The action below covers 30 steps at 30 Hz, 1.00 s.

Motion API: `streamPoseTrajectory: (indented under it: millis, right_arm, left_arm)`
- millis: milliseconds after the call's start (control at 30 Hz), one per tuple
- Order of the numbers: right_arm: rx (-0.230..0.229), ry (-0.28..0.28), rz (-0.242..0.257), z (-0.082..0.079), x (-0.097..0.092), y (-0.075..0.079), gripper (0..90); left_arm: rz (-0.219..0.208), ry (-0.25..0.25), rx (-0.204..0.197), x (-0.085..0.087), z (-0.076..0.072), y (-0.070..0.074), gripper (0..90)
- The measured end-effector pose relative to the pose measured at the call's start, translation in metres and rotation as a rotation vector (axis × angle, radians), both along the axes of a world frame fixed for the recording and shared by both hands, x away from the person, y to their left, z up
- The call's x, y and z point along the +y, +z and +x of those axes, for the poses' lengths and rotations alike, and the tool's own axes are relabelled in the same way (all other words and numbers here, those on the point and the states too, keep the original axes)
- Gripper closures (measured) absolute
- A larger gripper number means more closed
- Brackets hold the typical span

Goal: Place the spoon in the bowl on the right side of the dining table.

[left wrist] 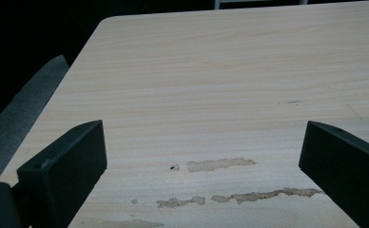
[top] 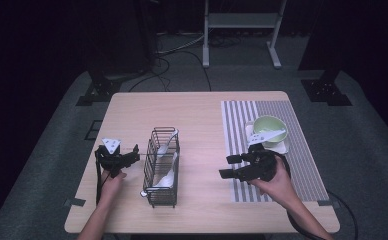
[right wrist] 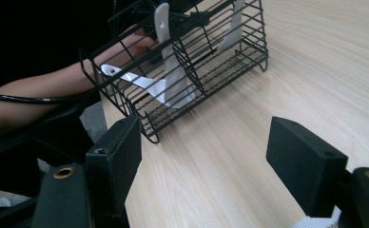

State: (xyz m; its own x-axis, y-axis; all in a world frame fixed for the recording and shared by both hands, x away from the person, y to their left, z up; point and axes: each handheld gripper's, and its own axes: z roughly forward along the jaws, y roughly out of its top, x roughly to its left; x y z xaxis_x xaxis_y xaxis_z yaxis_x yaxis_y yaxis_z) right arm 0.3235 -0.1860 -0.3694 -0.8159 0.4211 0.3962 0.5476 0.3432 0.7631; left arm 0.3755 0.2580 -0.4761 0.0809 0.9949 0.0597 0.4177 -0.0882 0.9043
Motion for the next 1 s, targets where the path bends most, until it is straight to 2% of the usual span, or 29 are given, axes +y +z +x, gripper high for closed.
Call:
streamPoseTrajectory:
  millis: [567,1000]
  right_arm:
    - [0.03,0.052,0.021,0.008,0.024,0.017,25.1]
    - [0.036,0.082,0.004,0.011,0.04,0.023,24.9]
  left_arm:
    - [-0.001,-0.001,0.001,0.0,0.0,0.0,1.0]
    - [-0.001,0.001,0.002,0.0,0.0,0.0,1.0]
